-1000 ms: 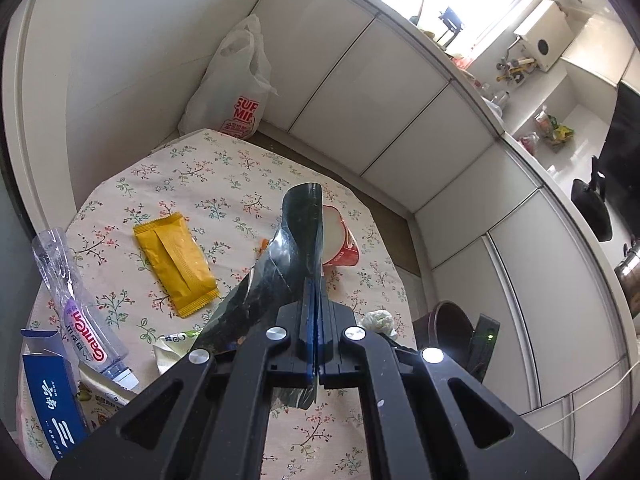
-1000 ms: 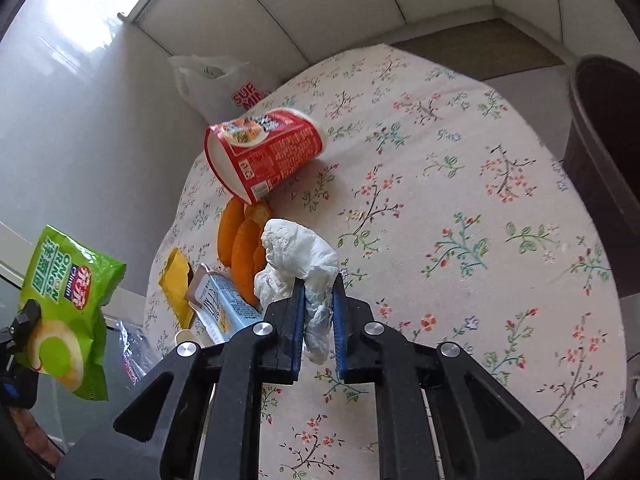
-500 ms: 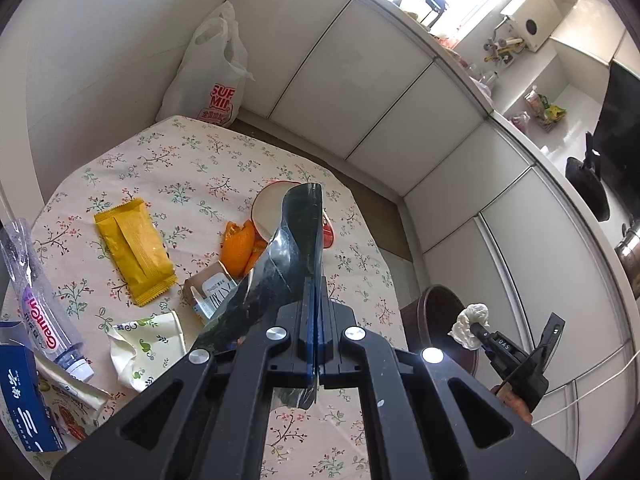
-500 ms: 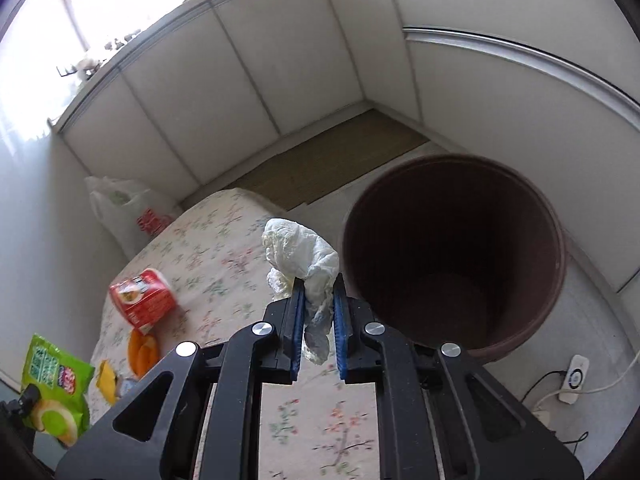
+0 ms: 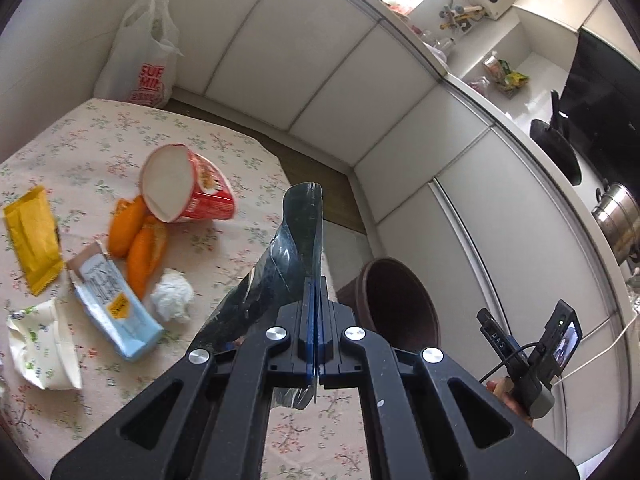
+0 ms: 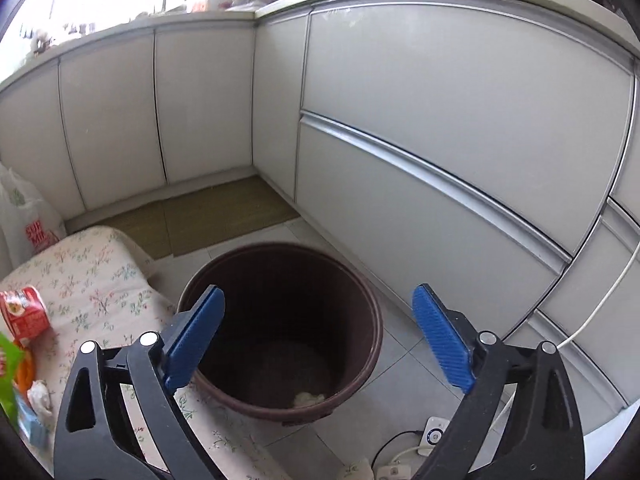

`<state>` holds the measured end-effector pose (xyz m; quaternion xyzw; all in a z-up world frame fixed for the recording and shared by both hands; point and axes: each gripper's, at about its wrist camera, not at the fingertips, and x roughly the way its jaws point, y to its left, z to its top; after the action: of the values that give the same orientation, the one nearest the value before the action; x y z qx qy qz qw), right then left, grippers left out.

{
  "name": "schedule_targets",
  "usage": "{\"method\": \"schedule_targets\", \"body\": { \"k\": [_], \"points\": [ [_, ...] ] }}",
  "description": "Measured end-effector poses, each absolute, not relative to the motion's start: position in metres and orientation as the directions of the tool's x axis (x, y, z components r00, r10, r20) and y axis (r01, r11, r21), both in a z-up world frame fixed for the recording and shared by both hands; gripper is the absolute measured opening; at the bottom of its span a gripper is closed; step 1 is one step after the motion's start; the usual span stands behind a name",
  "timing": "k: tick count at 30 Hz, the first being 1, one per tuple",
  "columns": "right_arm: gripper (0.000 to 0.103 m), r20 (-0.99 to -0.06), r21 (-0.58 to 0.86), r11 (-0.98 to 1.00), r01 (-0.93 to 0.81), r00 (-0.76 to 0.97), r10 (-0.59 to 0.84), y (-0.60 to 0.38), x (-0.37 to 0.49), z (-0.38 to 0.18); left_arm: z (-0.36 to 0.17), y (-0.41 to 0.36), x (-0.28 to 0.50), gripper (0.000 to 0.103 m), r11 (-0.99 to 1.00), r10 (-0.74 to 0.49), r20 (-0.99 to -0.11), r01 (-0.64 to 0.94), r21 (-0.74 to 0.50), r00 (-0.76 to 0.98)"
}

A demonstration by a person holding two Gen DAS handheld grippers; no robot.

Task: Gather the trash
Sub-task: 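Drop the chip bag into the brown bucket with the left gripper, then return the left gripper to the table and grasp the blue box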

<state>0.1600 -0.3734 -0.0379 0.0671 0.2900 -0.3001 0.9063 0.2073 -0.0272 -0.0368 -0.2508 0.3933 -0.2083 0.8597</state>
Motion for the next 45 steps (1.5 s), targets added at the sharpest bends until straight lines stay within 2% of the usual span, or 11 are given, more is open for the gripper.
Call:
{"method": "schedule_targets", "body": {
  "k": [3, 11, 20, 21, 23, 24, 25, 35, 41, 45],
  "points": [
    [0.091, -0.57, -0.002, 0.801, 0.598, 0.658, -0.492, -0.396, 0.144, -0.032, -0.031, -0.07, 0.225, 0.0, 0.748, -0.618, -0.548, 0.206, -0.631, 0.564],
    [0.094, -0.584, 0.145, 0.731, 0.666, 0.655, -0.481, -0.459, 0.098, -0.017, -0.006, -0.19, 0.258, 0.0, 0.704, -0.7, -0.53, 0.333, -0.628, 0.479],
    [0.094, -0.619, 0.225, 0.672, 0.705, 0.636, -0.46, -0.485, 0.086, -0.028, -0.023, -0.266, 0.28, 0.002, 0.661, -0.749, -0.558, 0.344, -0.667, 0.357],
    [0.094, -0.621, 0.229, 0.67, 0.706, 0.636, -0.458, -0.486, 0.085, -0.029, -0.025, -0.268, 0.281, 0.004, 0.659, -0.751, -0.561, 0.335, -0.674, 0.348],
    [0.094, -0.623, 0.229, 0.67, 0.706, 0.635, -0.457, -0.487, 0.086, -0.03, -0.03, -0.267, 0.283, 0.019, 0.642, -0.764, -0.553, 0.316, -0.698, 0.331],
    [0.094, -0.624, 0.23, 0.672, 0.704, 0.637, -0.453, -0.487, 0.087, -0.03, -0.03, -0.269, 0.282, 0.04, 0.64, -0.765, -0.551, 0.305, -0.705, 0.332],
    [0.094, -0.625, 0.233, 0.674, 0.701, 0.639, -0.449, -0.486, 0.088, -0.03, -0.03, -0.266, 0.281, 0.053, 0.644, -0.761, -0.55, 0.294, -0.707, 0.343],
    [0.096, -0.647, 0.239, 0.739, 0.629, 0.671, -0.362, -0.458, 0.104, -0.034, -0.038, -0.215, 0.258, 0.07, 0.703, -0.701, -0.6, 0.231, -0.673, 0.384],
    [0.096, -0.684, 0.194, 0.827, 0.527, 0.677, -0.271, -0.415, 0.126, -0.04, -0.043, -0.146, 0.22, 0.073, 0.804, -0.568, -0.667, 0.152, -0.574, 0.481],
    [0.096, -0.696, 0.191, 0.875, 0.445, 0.689, -0.199, -0.38, 0.139, -0.04, -0.045, -0.087, 0.188, 0.074, 0.874, -0.433, -0.723, 0.055, -0.482, 0.539]
  ]
}}
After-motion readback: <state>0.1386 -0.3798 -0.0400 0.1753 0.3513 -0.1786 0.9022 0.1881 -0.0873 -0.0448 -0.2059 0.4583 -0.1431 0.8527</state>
